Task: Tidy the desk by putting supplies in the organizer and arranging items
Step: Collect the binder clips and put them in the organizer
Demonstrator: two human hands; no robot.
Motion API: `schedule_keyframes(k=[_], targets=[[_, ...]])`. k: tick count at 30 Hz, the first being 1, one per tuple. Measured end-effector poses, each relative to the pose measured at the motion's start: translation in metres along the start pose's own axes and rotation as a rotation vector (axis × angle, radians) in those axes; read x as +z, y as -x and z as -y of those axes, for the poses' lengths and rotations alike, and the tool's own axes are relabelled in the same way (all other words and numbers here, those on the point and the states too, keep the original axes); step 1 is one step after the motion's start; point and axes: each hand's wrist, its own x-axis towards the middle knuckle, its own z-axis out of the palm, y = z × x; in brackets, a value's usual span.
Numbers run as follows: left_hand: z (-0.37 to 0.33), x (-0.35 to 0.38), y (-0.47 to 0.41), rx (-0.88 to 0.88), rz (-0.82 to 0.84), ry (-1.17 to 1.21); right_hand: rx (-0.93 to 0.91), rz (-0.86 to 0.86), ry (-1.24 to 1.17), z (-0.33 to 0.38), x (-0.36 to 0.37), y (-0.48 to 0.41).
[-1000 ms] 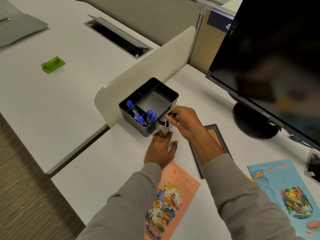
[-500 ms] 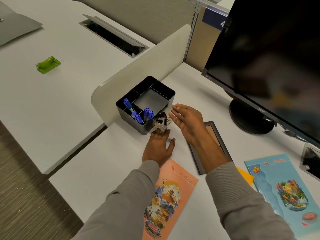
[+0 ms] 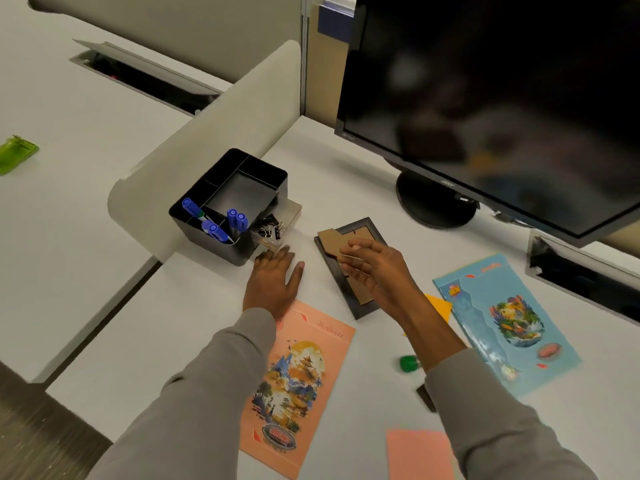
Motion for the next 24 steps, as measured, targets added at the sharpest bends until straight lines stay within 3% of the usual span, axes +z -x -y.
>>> schedule_keyframes(k=[13,24], targets=[[-0.03,0.004,0.016,0.183,0.029,-0.256,-0.046,-0.195,-0.015,-0.027,-0.124,0.072],[-0.072,0.045,0.063,0.215,0.085,-0.214,-0.35,-0.496,0.684,-0.108,-0.172,0.139]])
